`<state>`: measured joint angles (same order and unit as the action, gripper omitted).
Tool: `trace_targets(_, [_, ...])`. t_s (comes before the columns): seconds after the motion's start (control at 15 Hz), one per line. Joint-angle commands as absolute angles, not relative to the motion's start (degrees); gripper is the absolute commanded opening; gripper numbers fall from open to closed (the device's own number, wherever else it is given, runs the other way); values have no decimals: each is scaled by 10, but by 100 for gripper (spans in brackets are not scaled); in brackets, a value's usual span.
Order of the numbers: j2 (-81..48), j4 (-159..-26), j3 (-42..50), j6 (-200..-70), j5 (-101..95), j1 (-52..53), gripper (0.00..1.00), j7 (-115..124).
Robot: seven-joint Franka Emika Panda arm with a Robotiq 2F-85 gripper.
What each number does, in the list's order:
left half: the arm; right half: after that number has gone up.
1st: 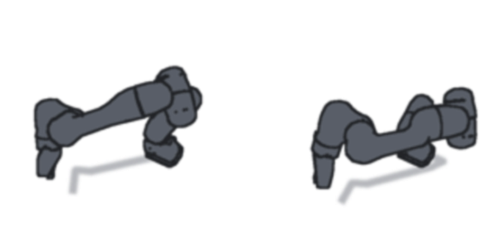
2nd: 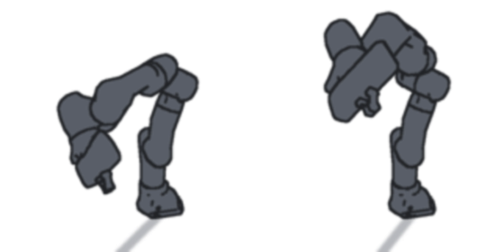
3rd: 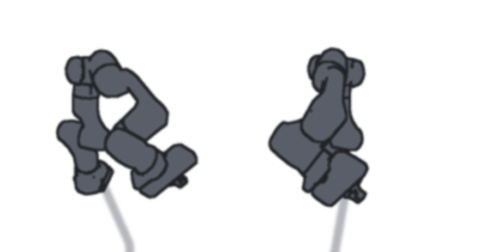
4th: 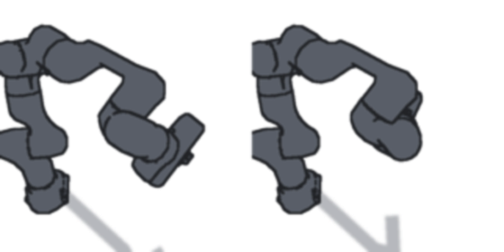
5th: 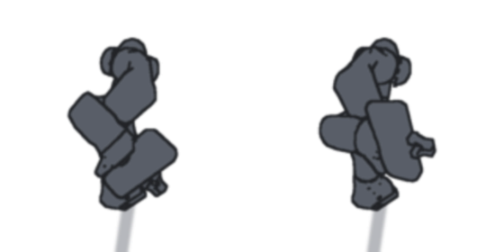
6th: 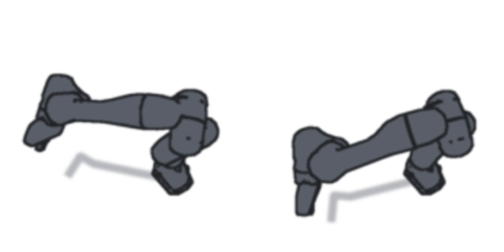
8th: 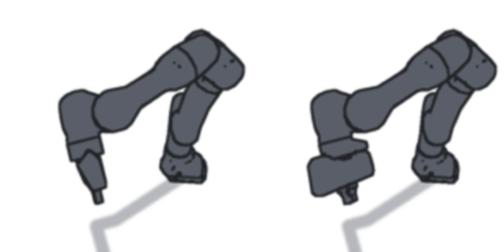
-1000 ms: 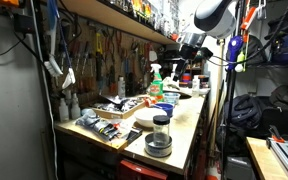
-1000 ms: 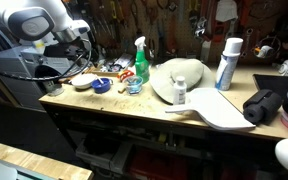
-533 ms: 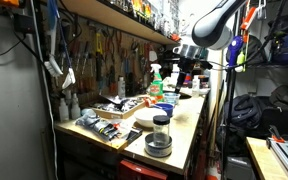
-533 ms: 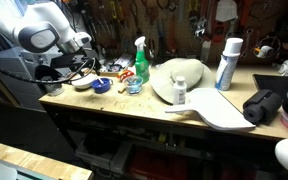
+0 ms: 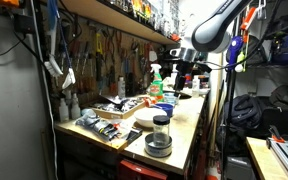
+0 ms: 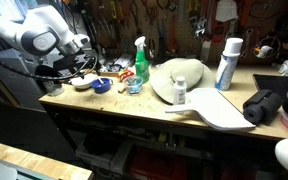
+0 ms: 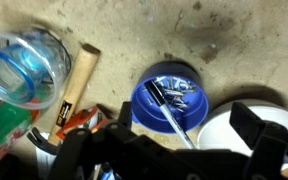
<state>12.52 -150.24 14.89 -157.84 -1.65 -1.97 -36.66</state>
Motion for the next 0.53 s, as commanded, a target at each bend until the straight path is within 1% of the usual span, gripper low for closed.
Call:
trace_targets(0.0, [102, -1512, 146, -1628, 3, 17, 100, -462])
trace_targets(0.13, [90, -1525, 149, -1648, 29, 42, 100, -530])
trace_targets(0.27, [74, -1529, 154, -1678, 11, 52, 100, -576])
trace_targets(0.4, [66, -1511, 156, -1667, 9, 48, 100, -595])
trace_targets(0.47, [72, -1518, 146, -1664, 8, 44, 100, -565])
